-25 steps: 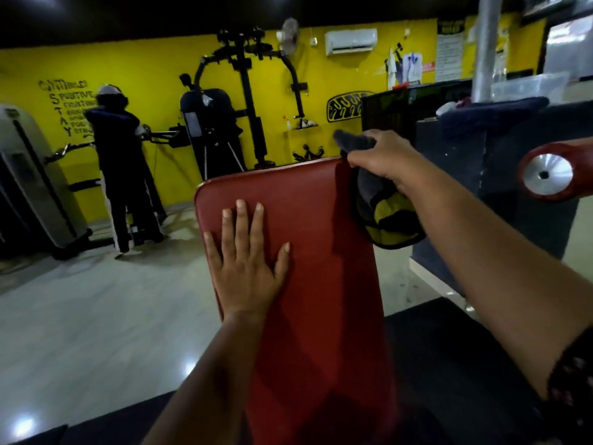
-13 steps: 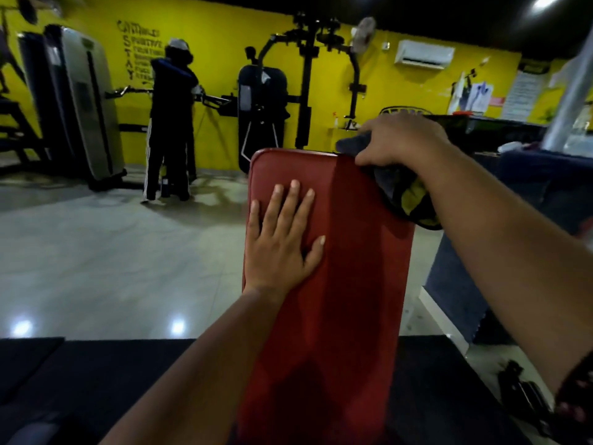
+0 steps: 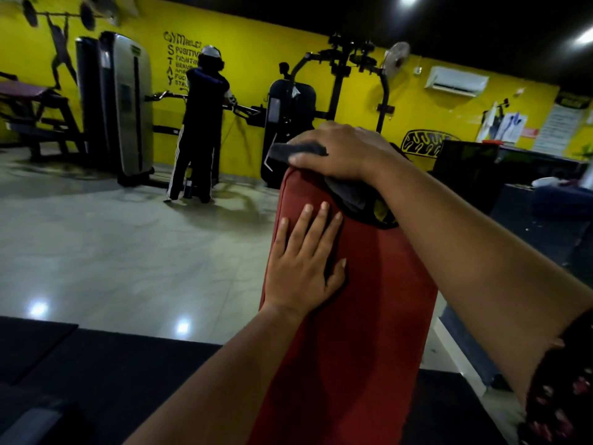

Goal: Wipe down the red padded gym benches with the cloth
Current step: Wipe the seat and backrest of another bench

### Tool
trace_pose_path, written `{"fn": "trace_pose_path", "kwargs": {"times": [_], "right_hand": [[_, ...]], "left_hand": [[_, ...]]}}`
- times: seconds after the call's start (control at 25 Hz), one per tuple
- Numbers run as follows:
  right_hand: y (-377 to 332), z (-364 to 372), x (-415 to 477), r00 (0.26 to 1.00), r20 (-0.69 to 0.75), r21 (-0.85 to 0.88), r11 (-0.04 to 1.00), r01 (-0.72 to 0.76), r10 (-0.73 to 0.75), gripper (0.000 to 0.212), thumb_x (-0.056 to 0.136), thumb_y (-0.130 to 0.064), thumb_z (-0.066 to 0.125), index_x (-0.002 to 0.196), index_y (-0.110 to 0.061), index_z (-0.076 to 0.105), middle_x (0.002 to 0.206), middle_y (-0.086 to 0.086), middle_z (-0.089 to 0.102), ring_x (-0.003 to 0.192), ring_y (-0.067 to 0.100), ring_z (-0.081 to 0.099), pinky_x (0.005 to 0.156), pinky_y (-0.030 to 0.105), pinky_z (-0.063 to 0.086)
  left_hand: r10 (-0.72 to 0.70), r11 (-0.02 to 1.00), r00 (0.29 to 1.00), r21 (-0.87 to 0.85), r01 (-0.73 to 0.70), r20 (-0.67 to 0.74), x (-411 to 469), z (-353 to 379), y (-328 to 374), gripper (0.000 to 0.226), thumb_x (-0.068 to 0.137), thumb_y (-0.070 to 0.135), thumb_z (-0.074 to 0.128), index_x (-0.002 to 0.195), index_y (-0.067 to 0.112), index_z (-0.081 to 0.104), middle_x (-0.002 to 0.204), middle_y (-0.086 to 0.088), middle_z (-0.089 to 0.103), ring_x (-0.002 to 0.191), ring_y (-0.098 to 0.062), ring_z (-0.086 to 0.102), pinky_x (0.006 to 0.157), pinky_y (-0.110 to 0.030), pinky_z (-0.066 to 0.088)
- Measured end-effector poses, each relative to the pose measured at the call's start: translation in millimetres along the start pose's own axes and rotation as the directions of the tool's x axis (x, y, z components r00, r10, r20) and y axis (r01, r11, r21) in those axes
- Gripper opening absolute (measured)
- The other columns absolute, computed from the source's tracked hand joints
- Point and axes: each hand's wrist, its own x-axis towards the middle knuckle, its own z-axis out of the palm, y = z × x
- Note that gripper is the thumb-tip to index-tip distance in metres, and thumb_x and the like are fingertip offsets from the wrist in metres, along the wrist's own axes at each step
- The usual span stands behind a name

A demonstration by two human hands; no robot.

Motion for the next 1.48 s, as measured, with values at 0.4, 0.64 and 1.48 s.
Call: {"fn": "trace_pose_path", "kwargs": {"times": [0.4,0.64,1.48], "right_hand": [[-10.9,21.1,-10.3,0.95,-0.24,-0.263,0.955,0.136,-0.201,0.048,0.093,-0.06,0.043,0.135,-0.035,0.049,0.136,0.004,0.043,0.116,0.032,0.049,0.082,0.045,0.046],[-3.8,21.9,-6.9,0.965,-0.175,-0.206,0.966,0.158,-0.195,0.052,0.086,-0.058,0.052,0.135,-0.044,0.049,0.145,-0.001,0.039,0.123,0.033,0.044,0.093,0.05,0.042],[-99.1,96.6,-76.9,0.771,0.283,-0.577,0.541,0.612,-0.571,0.025,0.097,-0.024,0.048,0.113,-0.032,0.065,0.129,-0.001,0.051,0.11,0.031,0.048,0.077,0.04,0.035]], "left_hand": [[-0.065,0.994,0.997,-0.083,0.069,0.052,-77.8,-8.5,11.4,0.064,0.093,0.041,0.044,0.152,0.02,0.03,0.162,0.0,0.021,0.149,-0.022,0.022,0.118,-0.051,0.023],[0.039,0.998,0.989,0.047,-0.046,0.14,-110.0,2.2,18.0,0.066,0.092,0.049,0.04,0.152,0.025,0.027,0.158,0.0,0.028,0.146,-0.019,0.027,0.119,-0.048,0.015],[0.086,0.994,0.994,-0.074,-0.08,0.073,-112.7,10.7,12.3,0.05,0.095,0.045,0.041,0.136,0.018,0.049,0.134,-0.005,0.049,0.119,-0.029,0.053,0.11,-0.05,0.031]]}}
